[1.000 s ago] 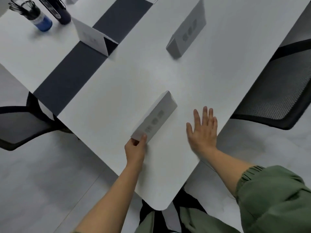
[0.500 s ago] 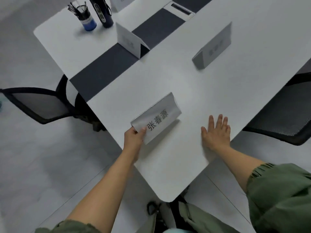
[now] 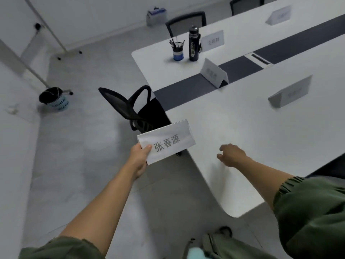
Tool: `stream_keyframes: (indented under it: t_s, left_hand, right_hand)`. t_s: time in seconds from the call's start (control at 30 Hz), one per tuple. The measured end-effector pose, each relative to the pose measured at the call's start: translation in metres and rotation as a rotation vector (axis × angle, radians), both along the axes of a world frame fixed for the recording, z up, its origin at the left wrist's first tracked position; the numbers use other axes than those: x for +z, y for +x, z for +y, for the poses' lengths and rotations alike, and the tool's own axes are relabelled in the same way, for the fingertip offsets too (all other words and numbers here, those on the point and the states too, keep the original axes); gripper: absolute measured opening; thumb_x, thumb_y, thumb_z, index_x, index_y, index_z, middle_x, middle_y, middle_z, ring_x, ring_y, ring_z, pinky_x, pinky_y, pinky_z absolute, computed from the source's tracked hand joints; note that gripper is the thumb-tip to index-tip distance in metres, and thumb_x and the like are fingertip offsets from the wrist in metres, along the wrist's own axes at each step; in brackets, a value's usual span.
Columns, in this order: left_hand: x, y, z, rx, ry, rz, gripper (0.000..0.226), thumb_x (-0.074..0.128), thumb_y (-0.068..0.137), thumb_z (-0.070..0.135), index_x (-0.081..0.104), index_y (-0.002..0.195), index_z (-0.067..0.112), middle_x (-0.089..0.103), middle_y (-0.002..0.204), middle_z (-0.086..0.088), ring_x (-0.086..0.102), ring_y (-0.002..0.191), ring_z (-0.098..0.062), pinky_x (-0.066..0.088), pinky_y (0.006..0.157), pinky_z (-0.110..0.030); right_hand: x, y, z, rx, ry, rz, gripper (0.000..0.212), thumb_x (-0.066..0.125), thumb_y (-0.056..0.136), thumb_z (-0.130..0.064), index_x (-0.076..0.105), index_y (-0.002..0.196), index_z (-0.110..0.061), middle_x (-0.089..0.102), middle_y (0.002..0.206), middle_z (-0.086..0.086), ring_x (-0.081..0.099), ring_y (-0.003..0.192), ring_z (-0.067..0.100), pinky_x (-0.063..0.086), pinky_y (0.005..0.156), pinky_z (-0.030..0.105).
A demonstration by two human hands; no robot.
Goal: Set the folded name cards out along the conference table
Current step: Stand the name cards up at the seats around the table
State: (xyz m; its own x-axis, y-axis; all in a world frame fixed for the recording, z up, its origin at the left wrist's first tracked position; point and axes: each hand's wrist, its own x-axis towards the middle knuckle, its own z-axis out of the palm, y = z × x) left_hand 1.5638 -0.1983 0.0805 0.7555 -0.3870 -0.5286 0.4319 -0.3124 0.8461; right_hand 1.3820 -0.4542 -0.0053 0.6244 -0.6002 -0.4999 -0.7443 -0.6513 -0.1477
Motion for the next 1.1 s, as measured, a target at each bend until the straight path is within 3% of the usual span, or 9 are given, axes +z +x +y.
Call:
stream_keyframes:
  t_s: [0.13, 0.23, 0.47, 0.6, 0.73, 1.1]
  left_hand:
    - [0.02, 0.032, 0.095, 0.084, -0.048, -0.014, 0.027, 0.043, 0.1, 0.003, 0.052, 0.125, 0.0, 0.061, 0.124, -0.021, 0.063, 0.098, -0.031, 0.049, 0.09, -0.047]
    - [0.034, 0.055, 0.168, 0.178, -0.055, -0.037, 0.027, 0.044, 0.1, 0.002, 0.052, 0.125, -0.003, 0.06, 0.123, -0.022, 0.064, 0.093, -0.029, 0.049, 0.089, -0.046]
    - [0.051, 0.118, 0.282, 0.372, -0.059, -0.089, 0.032, 0.043, 0.1, 0.002, 0.048, 0.131, 0.001, 0.059, 0.123, -0.018, 0.06, 0.104, -0.033, 0.049, 0.09, -0.045]
    - [0.049, 0.163, 0.32, 0.448, -0.074, -0.106, 0.031, 0.042, 0.1, 0.001, 0.049, 0.131, 0.002, 0.06, 0.123, -0.017, 0.06, 0.104, -0.032, 0.048, 0.094, -0.046]
    - [0.048, 0.227, 0.352, 0.484, -0.068, -0.135, 0.032, 0.043, 0.1, 0.002, 0.049, 0.132, 0.005, 0.06, 0.122, -0.015, 0.06, 0.102, -0.031, 0.048, 0.092, -0.045]
    - [0.061, 0.431, 0.41, 0.599, -0.078, -0.16, 0.034, 0.045, 0.1, 0.003, 0.049, 0.133, 0.004, 0.06, 0.122, -0.014, 0.059, 0.101, -0.028, 0.048, 0.09, -0.042]
  right_hand:
    - [0.028, 0.057, 0.071, 0.13, 0.001, -0.06, 0.041, 0.047, 0.096, -0.039, 0.055, 0.129, -0.015, 0.057, 0.129, 0.008, 0.054, 0.116, 0.028, 0.047, 0.092, 0.038]
    - [0.048, 0.106, 0.128, 0.235, 0.009, -0.102, 0.033, 0.05, 0.095, -0.037, 0.06, 0.117, -0.014, 0.061, 0.12, 0.009, 0.057, 0.102, 0.027, 0.046, 0.078, 0.033]
    - [0.089, 0.223, 0.234, 0.442, 0.011, -0.175, 0.037, 0.055, 0.097, -0.037, 0.057, 0.126, -0.014, 0.06, 0.122, 0.006, 0.058, 0.108, 0.027, 0.051, 0.087, 0.038]
    - [0.099, 0.292, 0.27, 0.508, -0.016, -0.189, 0.032, 0.056, 0.095, -0.033, 0.061, 0.119, -0.012, 0.062, 0.117, 0.007, 0.059, 0.104, 0.027, 0.053, 0.088, 0.041]
    - [0.098, 0.377, 0.3, 0.57, 0.004, -0.232, 0.035, 0.056, 0.094, -0.035, 0.06, 0.124, -0.017, 0.062, 0.121, 0.006, 0.059, 0.106, 0.027, 0.049, 0.081, 0.035]
    - [0.118, 0.613, 0.36, 0.681, 0.036, -0.202, 0.042, 0.055, 0.095, -0.037, 0.054, 0.134, -0.02, 0.056, 0.134, 0.007, 0.053, 0.121, 0.029, 0.045, 0.097, 0.038]
